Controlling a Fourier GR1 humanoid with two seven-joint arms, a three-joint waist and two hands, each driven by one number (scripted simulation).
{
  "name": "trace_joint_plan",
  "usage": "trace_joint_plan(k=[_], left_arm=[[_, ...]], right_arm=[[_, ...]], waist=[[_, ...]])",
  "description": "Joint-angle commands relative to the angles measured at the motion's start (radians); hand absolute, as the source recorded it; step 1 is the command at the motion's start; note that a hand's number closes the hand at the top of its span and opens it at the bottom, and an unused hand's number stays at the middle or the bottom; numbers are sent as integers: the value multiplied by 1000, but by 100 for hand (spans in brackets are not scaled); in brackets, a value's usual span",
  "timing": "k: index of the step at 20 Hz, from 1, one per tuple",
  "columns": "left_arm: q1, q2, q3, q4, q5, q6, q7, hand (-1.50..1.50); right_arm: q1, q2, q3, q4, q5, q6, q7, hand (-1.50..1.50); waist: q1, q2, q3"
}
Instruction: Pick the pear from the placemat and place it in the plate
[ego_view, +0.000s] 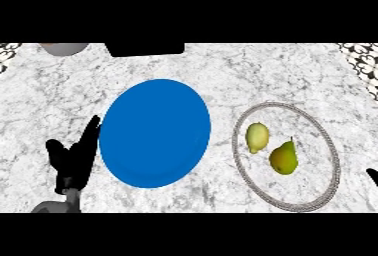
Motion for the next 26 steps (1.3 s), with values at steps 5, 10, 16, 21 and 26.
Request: trace_joint_plan(k=[5, 10, 16, 21, 26], left_arm=[[28, -25, -49, -22, 16, -37, 63, 0], [14, -28, -76, -16, -9, -45, 80, 0], [46, -29, -94, -71, -14, -58, 106, 0], [22, -26, -69, -41, -13, -60, 114, 0], [12, -47, -54, -2, -18, -67, 98, 0]], right_arm=[[302, -110, 96, -228, 227, 157, 333, -150], [279, -115, 115, -293, 425, 268, 634, -150], [85, -33, 271, -338, 684, 439, 934, -150], [-128, 98, 430, -189, 861, 555, 1085, -150], [-275, 207, 456, -62, 842, 620, 1085, -150]], waist=[[49, 23, -13], [85, 31, -10], [101, 24, -6], [104, 25, -6], [83, 21, -4]])
